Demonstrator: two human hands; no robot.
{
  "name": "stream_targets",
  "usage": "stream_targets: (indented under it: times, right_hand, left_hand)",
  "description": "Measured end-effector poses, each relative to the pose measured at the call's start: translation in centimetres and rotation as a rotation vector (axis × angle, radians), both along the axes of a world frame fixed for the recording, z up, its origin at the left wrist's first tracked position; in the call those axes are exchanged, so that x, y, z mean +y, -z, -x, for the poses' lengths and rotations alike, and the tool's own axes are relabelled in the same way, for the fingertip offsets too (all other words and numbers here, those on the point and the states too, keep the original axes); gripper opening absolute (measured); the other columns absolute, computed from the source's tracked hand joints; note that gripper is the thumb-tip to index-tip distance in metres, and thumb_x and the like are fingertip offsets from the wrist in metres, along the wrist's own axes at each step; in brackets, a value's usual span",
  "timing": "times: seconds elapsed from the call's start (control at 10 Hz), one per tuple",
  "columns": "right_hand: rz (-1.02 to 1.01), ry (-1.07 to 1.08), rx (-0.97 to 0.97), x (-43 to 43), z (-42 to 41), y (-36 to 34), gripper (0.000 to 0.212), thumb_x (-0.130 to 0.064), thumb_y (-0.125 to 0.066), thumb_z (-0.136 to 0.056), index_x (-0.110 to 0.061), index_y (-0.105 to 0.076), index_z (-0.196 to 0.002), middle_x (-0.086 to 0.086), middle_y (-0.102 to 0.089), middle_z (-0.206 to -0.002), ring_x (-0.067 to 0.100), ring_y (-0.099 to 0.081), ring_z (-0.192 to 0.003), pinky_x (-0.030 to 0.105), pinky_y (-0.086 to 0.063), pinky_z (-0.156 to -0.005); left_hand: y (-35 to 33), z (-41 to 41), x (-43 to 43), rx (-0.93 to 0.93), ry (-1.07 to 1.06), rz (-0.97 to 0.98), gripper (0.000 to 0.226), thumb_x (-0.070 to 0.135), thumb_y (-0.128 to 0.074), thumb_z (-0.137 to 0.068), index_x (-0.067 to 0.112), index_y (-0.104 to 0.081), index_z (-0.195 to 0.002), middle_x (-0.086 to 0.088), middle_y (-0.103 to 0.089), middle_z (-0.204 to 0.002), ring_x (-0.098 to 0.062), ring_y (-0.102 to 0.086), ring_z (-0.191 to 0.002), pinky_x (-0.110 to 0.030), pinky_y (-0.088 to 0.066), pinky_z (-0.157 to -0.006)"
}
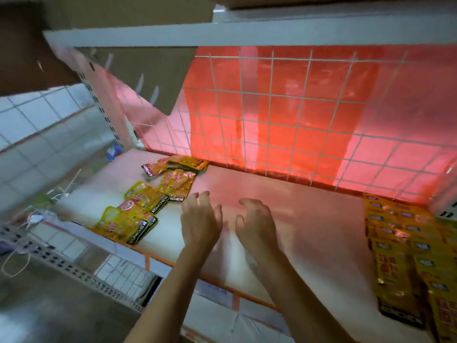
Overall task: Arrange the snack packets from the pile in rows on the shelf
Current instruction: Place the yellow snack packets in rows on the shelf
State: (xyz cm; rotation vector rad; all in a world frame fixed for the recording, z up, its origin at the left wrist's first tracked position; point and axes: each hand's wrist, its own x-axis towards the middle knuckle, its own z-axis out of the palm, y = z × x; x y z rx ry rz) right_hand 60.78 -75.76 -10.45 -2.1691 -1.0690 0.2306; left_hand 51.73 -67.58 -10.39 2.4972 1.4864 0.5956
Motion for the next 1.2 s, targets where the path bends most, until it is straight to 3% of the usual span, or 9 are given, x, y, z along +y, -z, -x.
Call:
stream_targets:
  times: [0.3, 0.5, 0.6, 0.7, 0.8, 0.9, 1.0, 1.1, 1.2]
  right_hand:
    - [0.1, -0.128, -0.116, 12.7, 1.4, -0.2, 0.043, -0.014, -0.049, -0.09, -0.012, -0.047, -0.133, 0.01, -0.05, -0.133, 0.029, -0.044, -0.123, 0.037, -0.038, -0.102]
    - [0.031, -0.118, -0.047, 19.5, 0.8, 0.8, 0.035, -0.014, -0.04, -0.094, -0.014, -0.052, -0.126, 0.011, -0.053, -0.128, 0.03, -0.049, -0.119, 0.042, -0.044, -0.098]
    - [-0.07, -0.031, 0.104, 21.9, 0.4, 1.5, 0.031, -0.027, -0.034, -0.097, -0.019, -0.06, -0.114, 0.003, -0.063, -0.114, 0.022, -0.058, -0.104, 0.024, -0.046, -0.087]
    - [0.014, -0.085, -0.051, 23.3, -0.3, 2.0, 0.03, -0.019, -0.036, -0.099, -0.017, -0.057, -0.12, 0.002, -0.06, -0.118, 0.021, -0.054, -0.108, 0.012, -0.032, -0.075]
    - [0.099, -0.186, -0.207, 23.7, -0.7, 2.0, 0.029, -0.017, -0.038, -0.098, -0.015, -0.056, -0.121, 0.009, -0.058, -0.123, 0.029, -0.051, -0.116, 0.035, -0.042, -0.093]
    - [0.218, -0.235, -0.406, 24.0, -0.5, 2.1, 0.028, -0.015, -0.037, -0.098, -0.016, -0.052, -0.121, 0.009, -0.055, -0.126, 0.032, -0.049, -0.117, 0.039, -0.042, -0.088]
    - [0.28, -0.189, -0.59, 23.7, 0.0, 1.9, 0.025, -0.014, -0.041, -0.095, -0.013, -0.053, -0.116, 0.01, -0.061, -0.114, 0.031, -0.056, -0.108, 0.038, -0.043, -0.08]
    - [0.239, -0.109, -0.761, 22.7, 0.5, 0.8, 0.019, -0.023, -0.079, -0.062, -0.015, -0.069, -0.076, 0.0, -0.067, -0.068, 0.017, -0.066, -0.064, 0.025, -0.047, -0.053]
    - [0.161, -0.137, -0.624, 21.9, 0.1, 0.6, 0.02, -0.014, -0.075, -0.071, -0.011, -0.068, -0.09, 0.007, -0.068, -0.079, 0.024, -0.067, -0.075, 0.029, -0.049, -0.057]
  left_hand:
    - [0.3, 2.9, 9.1, 0.131, -0.085, 0.012, 0.033, 0.024, -0.042, -0.096, 0.006, -0.049, -0.122, -0.015, -0.049, -0.128, -0.031, -0.045, -0.117, -0.034, -0.029, -0.095]
    - [-0.2, 3.3, 14.1, 0.176, -0.114, -0.009, 0.04, 0.021, -0.042, -0.096, 0.001, -0.043, -0.131, -0.022, -0.041, -0.138, -0.04, -0.029, -0.135, -0.043, -0.014, -0.115]
    - [-0.8, 2.9, 16.5, 0.171, -0.116, 0.03, 0.044, 0.021, -0.045, -0.094, 0.006, -0.04, -0.136, -0.018, -0.037, -0.142, -0.037, -0.035, -0.128, -0.041, -0.029, -0.107]
    - [-0.5, 2.4, 17.9, 0.177, -0.063, -0.008, 0.041, 0.02, -0.044, -0.095, 0.01, -0.042, -0.134, -0.014, -0.041, -0.14, -0.032, -0.037, -0.128, -0.042, -0.03, -0.107]
    - [0.6, 2.1, 18.3, 0.153, -0.007, 0.026, 0.032, 0.017, -0.04, -0.095, 0.012, -0.048, -0.125, -0.01, -0.05, -0.13, -0.027, -0.042, -0.122, -0.037, -0.031, -0.104]
    - [1.5, 2.3, 17.9, 0.075, 0.0, 0.041, 0.028, 0.016, -0.04, -0.096, 0.008, -0.052, -0.119, -0.012, -0.053, -0.125, -0.028, -0.046, -0.117, -0.035, -0.033, -0.091]
    - [1.5, 2.2, 17.0, -0.002, -0.027, 0.096, 0.023, 0.016, -0.042, -0.096, 0.008, -0.055, -0.113, -0.013, -0.054, -0.12, -0.03, -0.05, -0.113, -0.038, -0.038, -0.084]
    - [1.6, 2.0, 16.2, -0.051, -0.023, 0.097, 0.023, 0.015, -0.043, -0.095, 0.009, -0.058, -0.113, -0.012, -0.056, -0.12, -0.028, -0.05, -0.114, -0.035, -0.039, -0.083]
    - [1.4, 1.9, 15.3, -0.125, -0.034, 0.066, 0.034, 0.012, -0.046, -0.094, 0.006, -0.054, -0.126, -0.014, -0.053, -0.129, -0.029, -0.045, -0.122, -0.034, -0.037, -0.094]
